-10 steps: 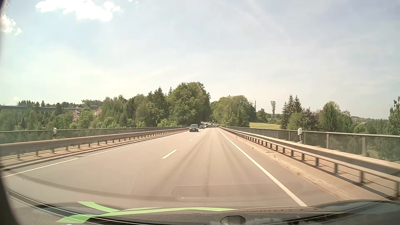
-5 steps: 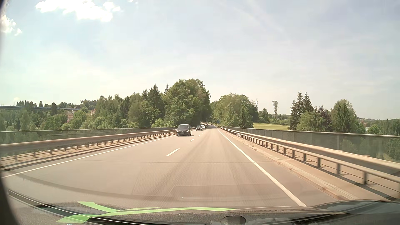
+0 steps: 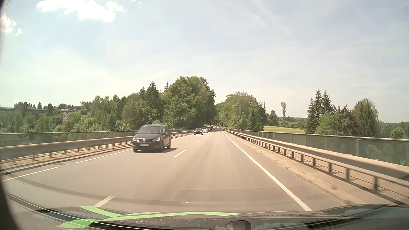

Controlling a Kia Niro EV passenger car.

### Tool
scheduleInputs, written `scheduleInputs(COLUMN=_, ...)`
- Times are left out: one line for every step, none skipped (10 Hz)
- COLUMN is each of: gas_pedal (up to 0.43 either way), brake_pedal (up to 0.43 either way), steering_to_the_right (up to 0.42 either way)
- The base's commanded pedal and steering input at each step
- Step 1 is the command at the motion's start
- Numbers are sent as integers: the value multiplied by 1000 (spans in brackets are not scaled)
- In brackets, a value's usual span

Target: Follow the waypoints while adhering to traffic rules and regulations

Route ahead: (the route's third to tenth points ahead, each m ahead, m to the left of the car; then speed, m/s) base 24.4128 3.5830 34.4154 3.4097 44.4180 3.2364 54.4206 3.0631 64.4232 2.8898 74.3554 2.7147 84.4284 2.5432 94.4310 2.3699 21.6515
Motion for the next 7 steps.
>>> scheduleInputs(gas_pedal=138, brake_pedal=0, steering_to_the_right=-1)
scheduleInputs(gas_pedal=138, brake_pedal=0, steering_to_the_right=-1)
scheduleInputs(gas_pedal=138, brake_pedal=0, steering_to_the_right=-1)
scheduleInputs(gas_pedal=138, brake_pedal=0, steering_to_the_right=-1)
scheduleInputs(gas_pedal=138, brake_pedal=0, steering_to_the_right=-1)
scheduleInputs(gas_pedal=138, brake_pedal=0, steering_to_the_right=-1)
scheduleInputs(gas_pedal=138, brake_pedal=0, steering_to_the_right=-1)
